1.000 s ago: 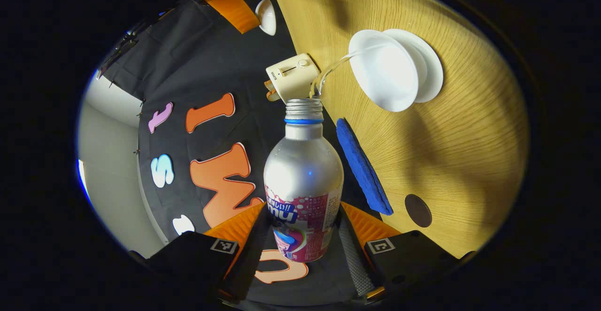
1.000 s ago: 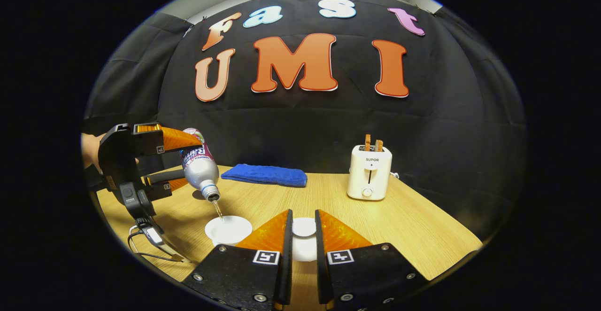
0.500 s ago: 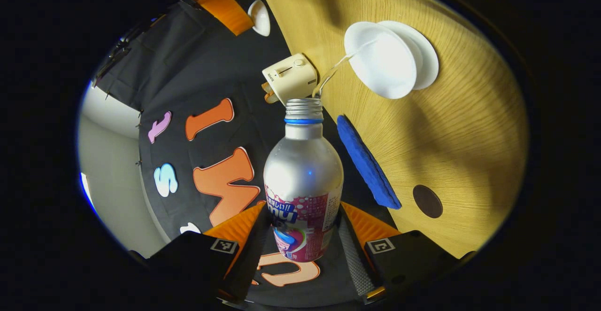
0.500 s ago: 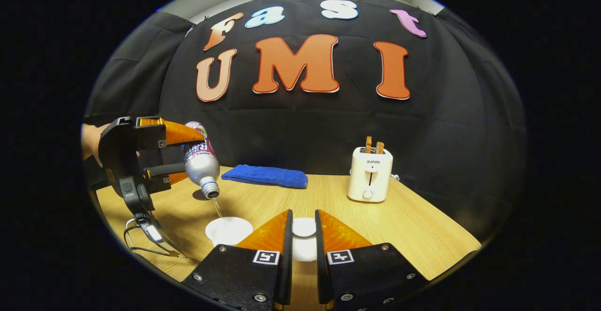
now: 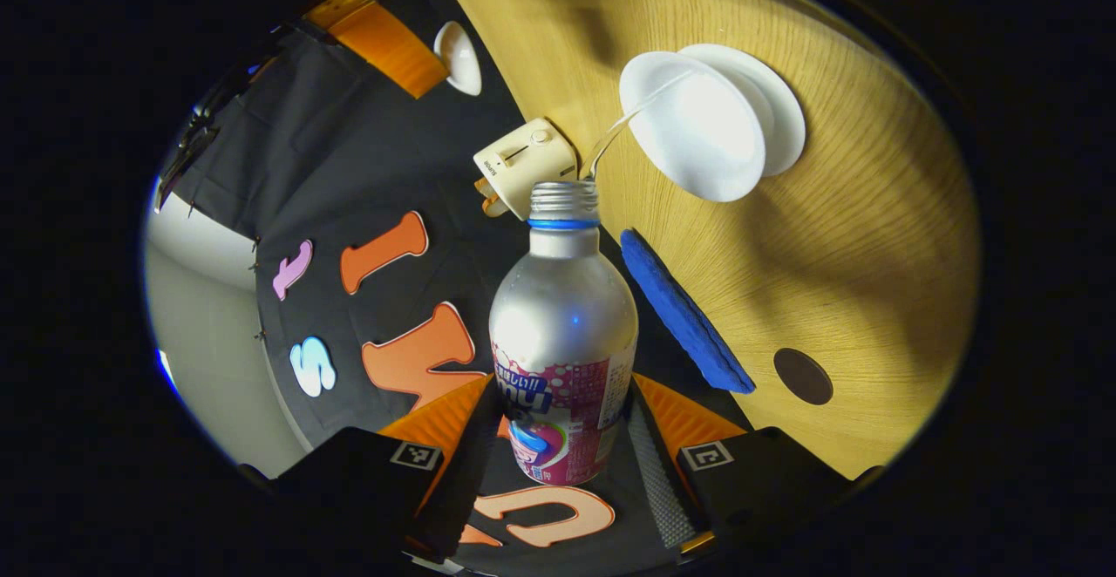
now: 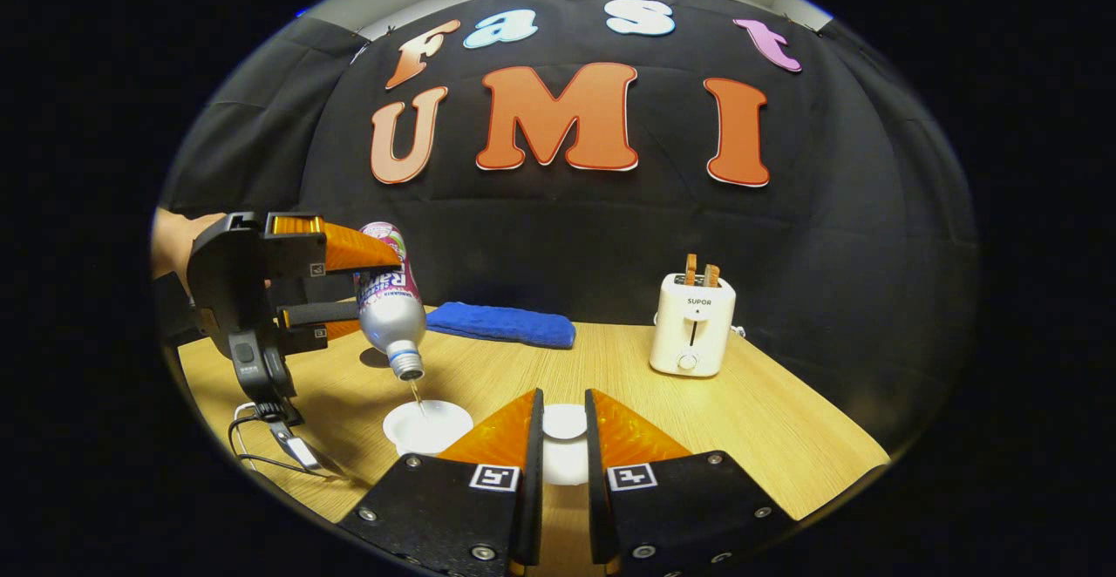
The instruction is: Open the teacup lid with one hand, grasp the water bottle and pour water into the teacup with the other hand; after pouring, place the water bottle on the coaster and then close the teacup lid.
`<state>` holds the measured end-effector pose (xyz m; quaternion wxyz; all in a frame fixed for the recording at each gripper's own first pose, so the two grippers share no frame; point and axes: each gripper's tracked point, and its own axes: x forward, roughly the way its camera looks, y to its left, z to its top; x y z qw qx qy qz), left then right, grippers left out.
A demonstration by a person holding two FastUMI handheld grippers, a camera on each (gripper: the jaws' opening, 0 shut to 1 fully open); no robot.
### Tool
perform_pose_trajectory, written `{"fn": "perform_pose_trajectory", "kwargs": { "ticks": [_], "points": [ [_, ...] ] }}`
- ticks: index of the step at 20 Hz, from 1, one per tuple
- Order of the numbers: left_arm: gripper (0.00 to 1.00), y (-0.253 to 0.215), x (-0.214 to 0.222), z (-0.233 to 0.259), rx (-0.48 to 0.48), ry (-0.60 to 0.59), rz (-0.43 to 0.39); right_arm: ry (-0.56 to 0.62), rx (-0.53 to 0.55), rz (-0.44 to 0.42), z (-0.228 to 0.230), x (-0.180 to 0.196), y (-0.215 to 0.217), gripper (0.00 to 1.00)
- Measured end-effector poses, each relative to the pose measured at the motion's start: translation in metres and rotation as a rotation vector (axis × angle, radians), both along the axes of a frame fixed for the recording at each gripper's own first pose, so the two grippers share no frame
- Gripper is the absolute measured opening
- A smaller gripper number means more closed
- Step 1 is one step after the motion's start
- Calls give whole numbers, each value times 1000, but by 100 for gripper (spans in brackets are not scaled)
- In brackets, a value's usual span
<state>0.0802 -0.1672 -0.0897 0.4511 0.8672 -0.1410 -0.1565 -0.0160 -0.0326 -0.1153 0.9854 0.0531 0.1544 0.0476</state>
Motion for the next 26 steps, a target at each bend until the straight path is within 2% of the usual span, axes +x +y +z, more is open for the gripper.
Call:
{"fn": "perform_pose_trajectory", "kwargs": {
  "ticks": [1, 13, 15, 16, 22, 25, 26],
  "points": [
    [85, -1, -1, 0, 8, 0, -6, -1, -4, 3, 0, 0, 0, 22],
    [83, -1, 0, -2, 39, -13, -21, -3, -31, 46, 6, 4, 17, 23],
    [87, 0, -1, -2, 34, -21, -24, -4, -30, 52, 8, 7, 20, 23],
    [84, -1, -2, -2, 29, -26, -29, -5, -30, 53, 8, 8, 22, 23],
    [84, 5, -1, -9, -26, -41, -39, 1, -23, 72, 10, 13, 33, 23],
    [87, 4, -4, -3, -137, -64, -49, -5, -14, 86, 10, 12, 40, 23],
    [84, 6, -5, -3, -180, -63, -47, -9, -17, 90, 12, 12, 42, 23]
  ]
}}
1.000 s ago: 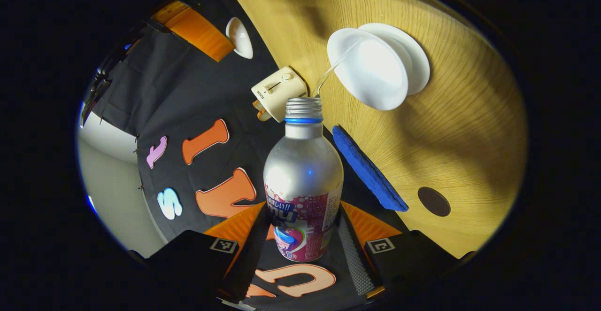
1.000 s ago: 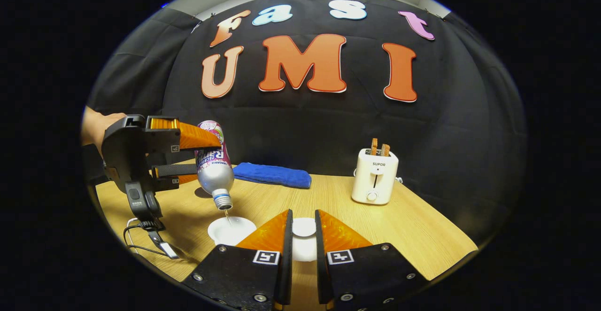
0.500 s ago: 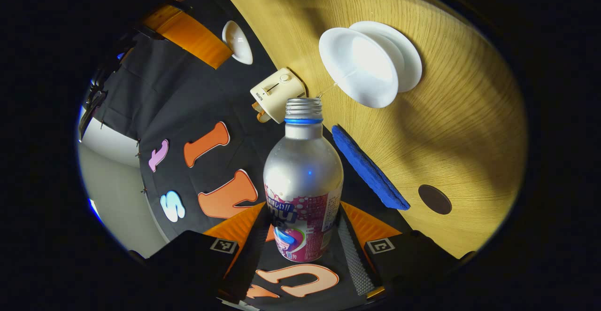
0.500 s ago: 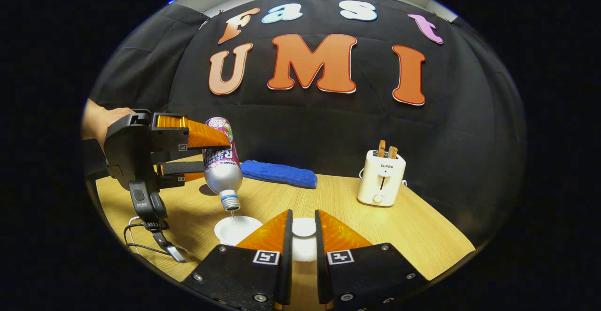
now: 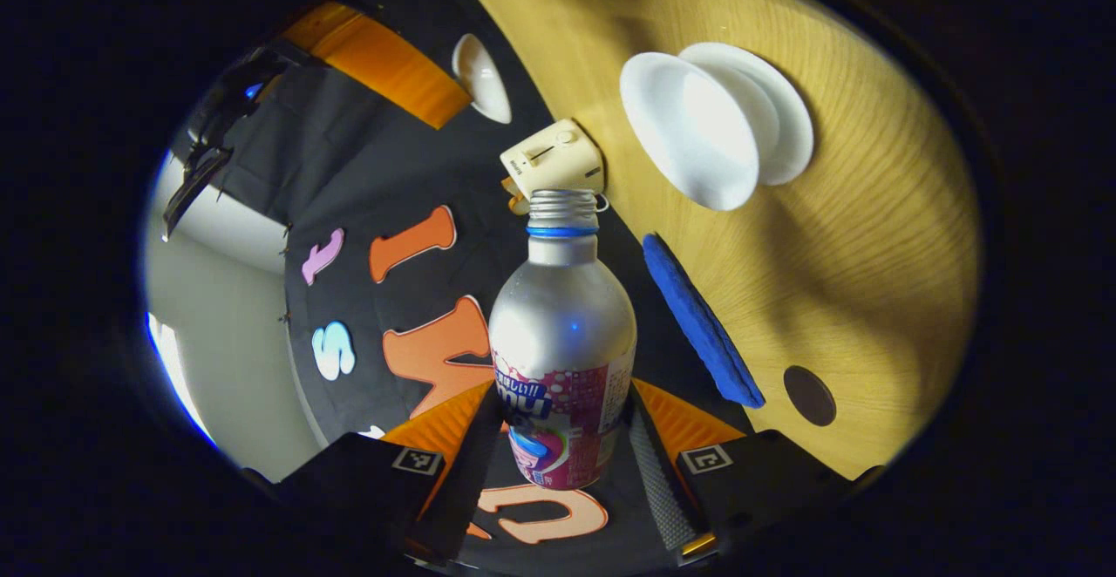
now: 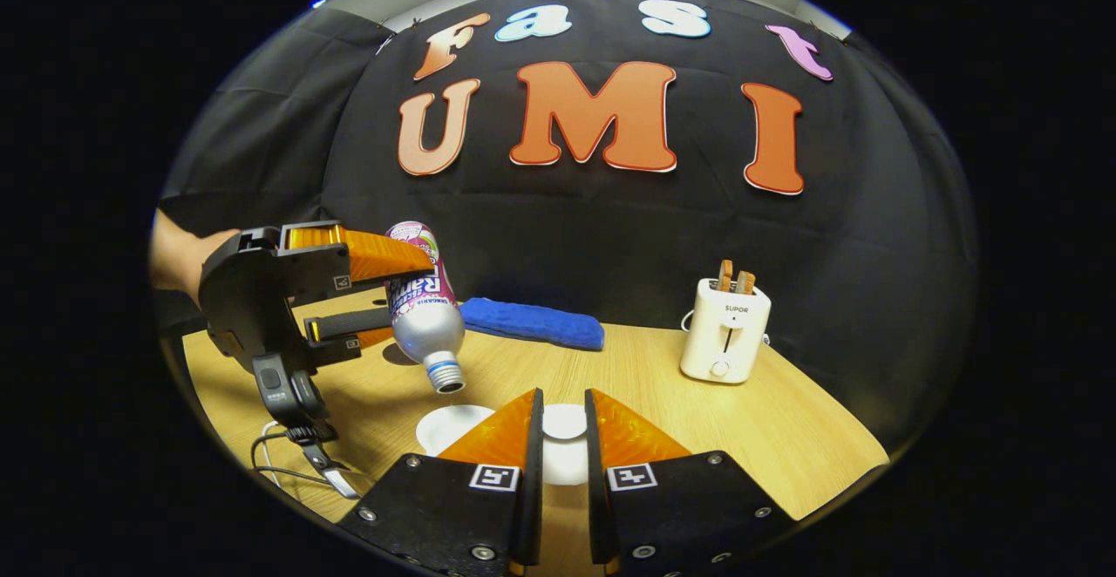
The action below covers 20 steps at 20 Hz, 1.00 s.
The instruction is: Open the teacup lid with one hand, grasp the water bottle and pour water into the teacup with the other hand; after pouring, place the water bottle on the coaster and then close the teacup lid.
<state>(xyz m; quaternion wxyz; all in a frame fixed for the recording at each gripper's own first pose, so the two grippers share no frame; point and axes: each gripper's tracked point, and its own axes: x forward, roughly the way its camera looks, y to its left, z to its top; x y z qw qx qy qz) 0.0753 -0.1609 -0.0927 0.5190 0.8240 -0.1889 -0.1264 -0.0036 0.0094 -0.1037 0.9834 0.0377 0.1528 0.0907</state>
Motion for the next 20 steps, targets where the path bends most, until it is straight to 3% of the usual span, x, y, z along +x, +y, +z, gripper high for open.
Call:
{"fn": "perform_pose_trajectory", "kwargs": {
  "ticks": [4, 5, 6, 8, 10, 11, 19, 20],
  "points": [
    [83, 5, -4, 13, -171, -13, -18, -7, 2, 11, 5, 3, 8, 23],
    [87, 11, -6, 18, -237, -9, -10, -11, 2, 14, 6, 4, 10, 23],
    [80, 17, -4, 22, -315, 1, 3, -14, 4, 14, 8, 5, 11, 23],
    [83, 25, -4, 31, -452, 6, 25, -15, 8, 15, 9, 6, 16, 23],
    [80, 41, -6, 42, -556, 1, 45, -15, 7, 20, 10, 8, 20, 22],
    [83, 48, -3, 47, -612, 7, 61, -17, 7, 22, 10, 8, 23, 22],
    [83, 73, 15, 60, -1049, 45, 122, -19, -6, 34, 14, 11, 36, 22],
    [87, 74, 16, 61, -1123, 56, 123, -20, -10, 32, 14, 11, 36, 22]
  ]
}}
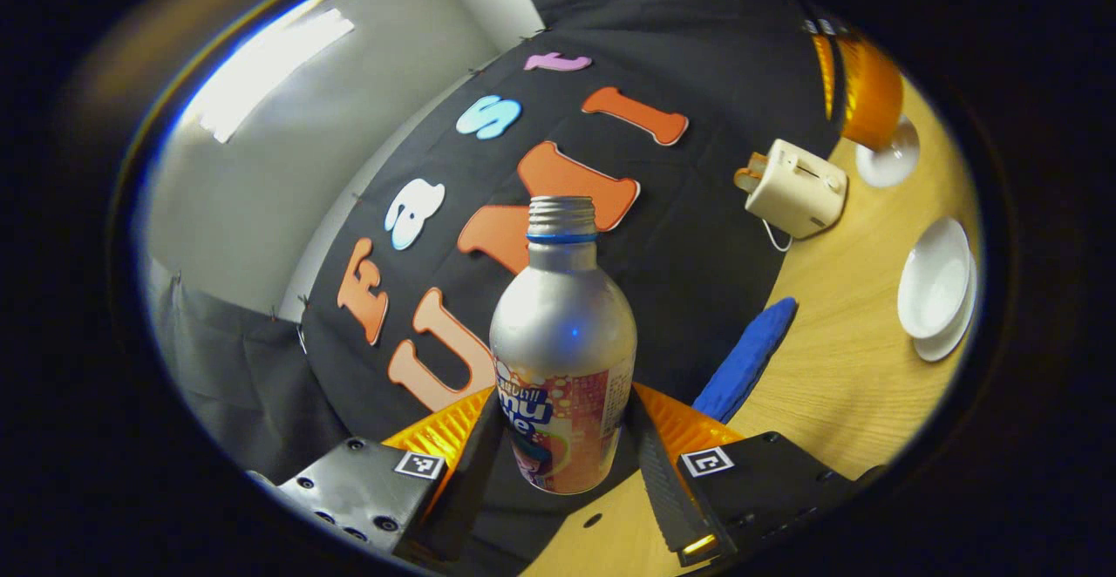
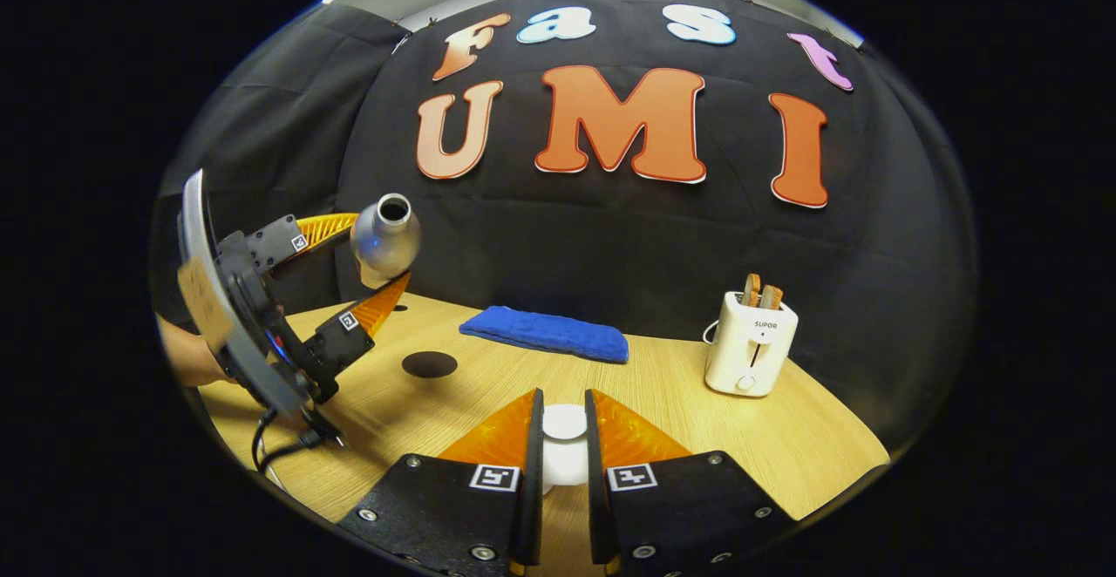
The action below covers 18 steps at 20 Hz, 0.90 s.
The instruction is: Open the teacup lid with one hand, grasp the water bottle and pour water into the teacup with the other hand; after pouring, place the water bottle on the coaster and then close the teacup lid.
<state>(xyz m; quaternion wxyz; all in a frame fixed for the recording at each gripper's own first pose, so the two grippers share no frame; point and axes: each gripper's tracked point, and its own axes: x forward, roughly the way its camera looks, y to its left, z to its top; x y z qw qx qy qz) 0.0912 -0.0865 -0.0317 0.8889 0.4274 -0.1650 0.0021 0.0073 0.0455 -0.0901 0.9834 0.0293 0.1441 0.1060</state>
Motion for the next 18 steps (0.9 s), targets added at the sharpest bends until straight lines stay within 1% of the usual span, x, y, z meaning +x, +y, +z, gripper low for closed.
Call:
{"fn": "perform_pose_trajectory", "kwargs": {
  "ticks": [1, 2, 3, 4, 5, 6, 8, 9, 10, 11, 12, 13, 14, 15, 16, 17, 18],
  "points": [
    [83, 2, 0, 0, -80, 2, -3, 2, -2, 2, -1, -1, 1, 22],
    [83, 3, 3, 0, -158, 10, -7, 0, -3, 1, -1, -1, 1, 22],
    [79, 4, 6, 1, -232, 17, -9, 0, -3, 1, -1, -1, 1, 23],
    [83, 6, 10, 1, -304, 31, -14, 0, -3, 1, 0, -1, 2, 23],
    [83, 6, 8, 2, -377, 47, -14, 1, -3, 0, -1, 1, 3, 23],
    [87, 5, 11, -2, -448, 81, -14, 2, -1, 1, 0, 2, 3, 22],
    [79, 7, 11, -8, -569, 142, -8, 3, 7, 6, -1, 2, 6, 23],
    [83, 11, 15, -16, -613, 169, 5, 3, 9, 7, 0, 3, 9, 23],
    [83, 12, 19, -25, -648, 196, 9, 5, 8, 11, -1, 4, 10, 23],
    [87, 13, 21, -32, -678, 221, 16, 5, 5, 13, -2, 5, 13, 23],
    [83, 11, 25, -40, -693, 257, 17, 6, 4, 16, -2, 5, 14, 23],
    [83, 12, 29, -49, -708, 289, 27, 7, 4, 18, -3, 5, 15, 23],
    [80, 10, 33, -58, -733, 336, 17, 7, 5, 19, -3, 6, 17, 23],
    [87, 11, 32, -68, -759, 376, 26, 5, 4, 24, -2, 7, 19, 23],
    [79, 11, 33, -78, -784, 414, 28, 3, 0, 25, -2, 7, 20, 23],
    [79, 9, 39, -86, -801, 447, 31, 4, -8, 25, -3, 7, 20, 23],
    [83, 7, 42, -93, -799, 477, 31, 7, -15, 22, -5, 6, 20, 23]
  ]
}}
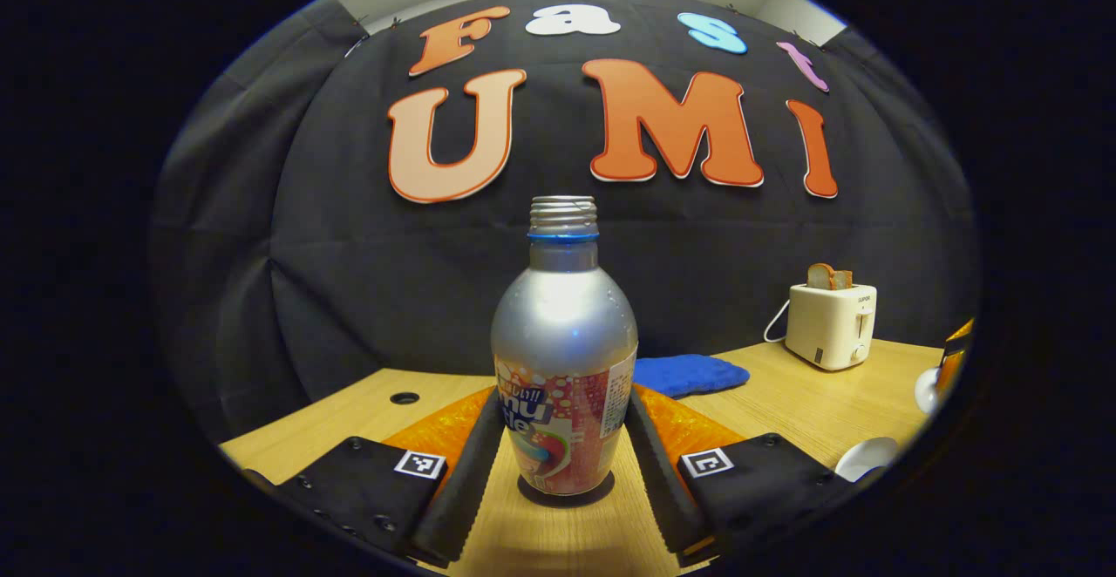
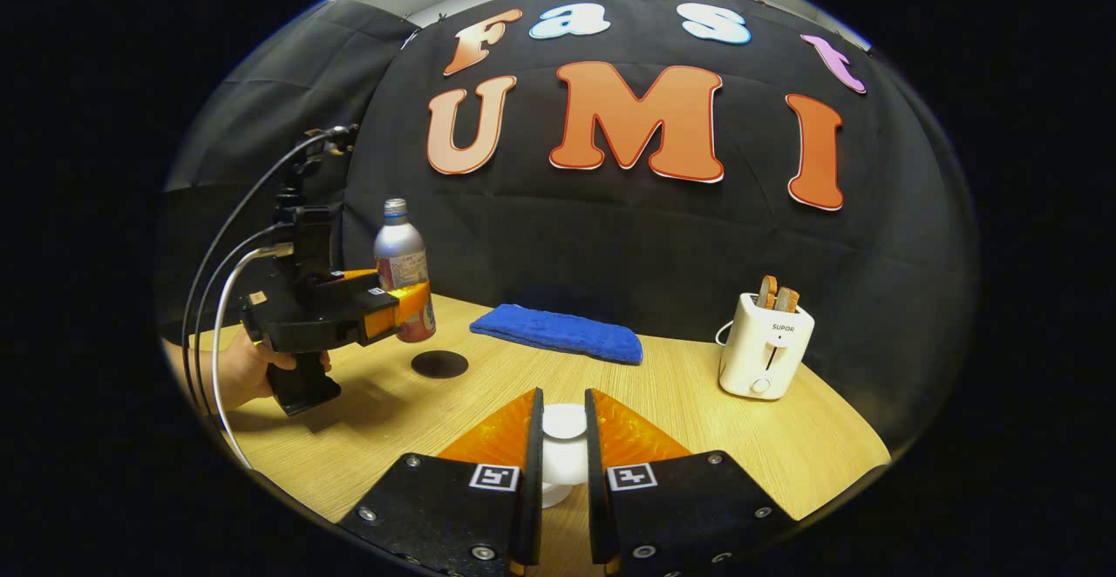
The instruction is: Open the teacup lid with one hand, grasp the water bottle and pour water into the teacup with the other hand; after pouring, place the water bottle on the coaster and then close the teacup lid.
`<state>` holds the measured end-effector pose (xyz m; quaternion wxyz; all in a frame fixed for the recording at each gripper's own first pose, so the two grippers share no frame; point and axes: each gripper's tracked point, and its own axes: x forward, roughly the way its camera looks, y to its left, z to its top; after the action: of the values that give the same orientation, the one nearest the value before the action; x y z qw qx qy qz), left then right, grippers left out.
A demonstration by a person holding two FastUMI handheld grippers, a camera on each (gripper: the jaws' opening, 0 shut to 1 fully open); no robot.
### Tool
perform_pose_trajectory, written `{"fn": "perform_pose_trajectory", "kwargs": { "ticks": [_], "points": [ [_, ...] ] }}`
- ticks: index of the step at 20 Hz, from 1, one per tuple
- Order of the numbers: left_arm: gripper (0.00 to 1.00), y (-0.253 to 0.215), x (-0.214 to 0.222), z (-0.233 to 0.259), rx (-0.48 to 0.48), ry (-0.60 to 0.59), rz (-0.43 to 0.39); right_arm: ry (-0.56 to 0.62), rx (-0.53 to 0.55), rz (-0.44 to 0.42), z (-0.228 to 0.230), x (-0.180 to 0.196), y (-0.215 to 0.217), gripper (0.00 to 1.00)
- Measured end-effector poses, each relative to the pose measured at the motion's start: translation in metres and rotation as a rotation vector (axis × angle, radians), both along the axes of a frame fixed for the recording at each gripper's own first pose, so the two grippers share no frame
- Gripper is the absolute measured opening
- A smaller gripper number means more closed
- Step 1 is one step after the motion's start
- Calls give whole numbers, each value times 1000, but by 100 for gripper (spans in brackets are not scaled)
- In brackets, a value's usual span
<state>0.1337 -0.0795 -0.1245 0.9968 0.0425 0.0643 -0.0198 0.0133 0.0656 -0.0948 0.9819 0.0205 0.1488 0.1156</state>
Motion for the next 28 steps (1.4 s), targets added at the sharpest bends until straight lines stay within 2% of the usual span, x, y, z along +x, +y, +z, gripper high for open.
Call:
{"fn": "perform_pose_trajectory", "kwargs": {
  "ticks": [7, 8, 9, 11, 12, 14, 15, 16, 17, 19, 20, 21, 24, 27, 28],
  "points": [
    [83, 1, 26, -33, -53, 96, -3, 16, -2, -7, -4, -2, -2, 23],
    [80, 1, 26, -40, -59, 119, -2, 15, 4, -8, -3, -2, -3, 23],
    [83, 3, 29, -48, -64, 139, -2, 15, 8, -8, -2, -2, -3, 23],
    [83, 4, 34, -59, -56, 165, 4, 14, 8, -11, -2, -1, -5, 23],
    [79, 4, 34, -61, -54, 179, 7, 15, 6, -12, -3, -1, -6, 23],
    [80, 3, 33, -66, -55, 212, 7, 18, 10, -13, -4, -1, -6, 23],
    [80, 3, 36, -68, -52, 209, 10, 20, 12, -11, -4, -1, -5, 23],
    [87, 2, 39, -70, -50, 213, 12, 20, 12, -10, -4, 0, -5, 19],
    [80, 2, 39, -73, -47, 217, 13, 22, 12, -9, -5, 0, -5, 23],
    [83, 3, 39, -73, -39, 219, 11, 26, 19, -5, -6, 2, -3, 23],
    [85, 4, 40, -73, -38, 219, 10, 28, 22, -2, -6, 2, -2, 19],
    [86, 3, 40, -74, -34, 220, 7, 28, 23, -2, -5, 3, -1, 23],
    [88, 5, 42, -76, -21, 225, 16, 28, 27, 2, -6, 3, 1, 23],
    [89, 6, 35, -80, -16, 247, 12, 26, 30, 8, -4, 4, 3, 23],
    [86, 6, 33, -80, -22, 253, 10, 27, 31, 9, -6, 3, 4, 23]
  ]
}}
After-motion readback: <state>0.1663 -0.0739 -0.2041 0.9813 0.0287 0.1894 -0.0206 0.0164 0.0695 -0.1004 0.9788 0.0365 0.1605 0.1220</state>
